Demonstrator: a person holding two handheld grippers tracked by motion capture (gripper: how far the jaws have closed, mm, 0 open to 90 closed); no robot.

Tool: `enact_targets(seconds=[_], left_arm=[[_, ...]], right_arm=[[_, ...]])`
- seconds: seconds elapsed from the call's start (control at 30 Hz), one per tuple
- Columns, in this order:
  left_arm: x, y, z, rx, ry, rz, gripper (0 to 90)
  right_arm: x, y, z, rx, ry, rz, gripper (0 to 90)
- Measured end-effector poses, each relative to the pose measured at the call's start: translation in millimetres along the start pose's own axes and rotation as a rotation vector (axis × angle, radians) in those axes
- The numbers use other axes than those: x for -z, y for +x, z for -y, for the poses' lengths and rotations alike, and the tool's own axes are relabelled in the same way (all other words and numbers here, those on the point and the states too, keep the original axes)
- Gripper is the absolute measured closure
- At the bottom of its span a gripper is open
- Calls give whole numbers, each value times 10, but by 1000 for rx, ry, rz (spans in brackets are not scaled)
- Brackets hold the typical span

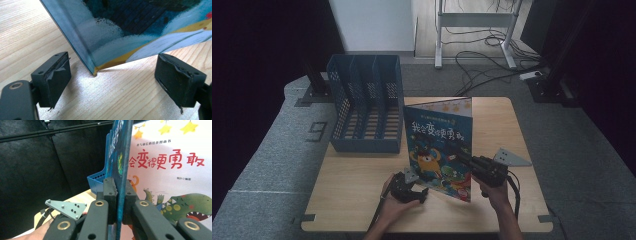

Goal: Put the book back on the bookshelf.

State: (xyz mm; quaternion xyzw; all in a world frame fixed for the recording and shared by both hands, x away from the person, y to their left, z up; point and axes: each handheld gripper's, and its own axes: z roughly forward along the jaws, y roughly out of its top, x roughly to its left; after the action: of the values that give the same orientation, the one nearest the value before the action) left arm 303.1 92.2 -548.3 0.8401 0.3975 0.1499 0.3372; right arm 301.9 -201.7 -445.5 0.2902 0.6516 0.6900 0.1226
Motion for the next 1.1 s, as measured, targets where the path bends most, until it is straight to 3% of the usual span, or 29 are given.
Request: enact_targets(seconds=[0.57, 1.1], left_arm=[[-1, -4, -2, 8, 0, -12, 146], [-38, 46, -43, 33, -2, -33, 145]], right_arm=[[37, -45, 16, -7, 17, -23, 851], [30, -46, 30, 4, 26, -16, 855]])
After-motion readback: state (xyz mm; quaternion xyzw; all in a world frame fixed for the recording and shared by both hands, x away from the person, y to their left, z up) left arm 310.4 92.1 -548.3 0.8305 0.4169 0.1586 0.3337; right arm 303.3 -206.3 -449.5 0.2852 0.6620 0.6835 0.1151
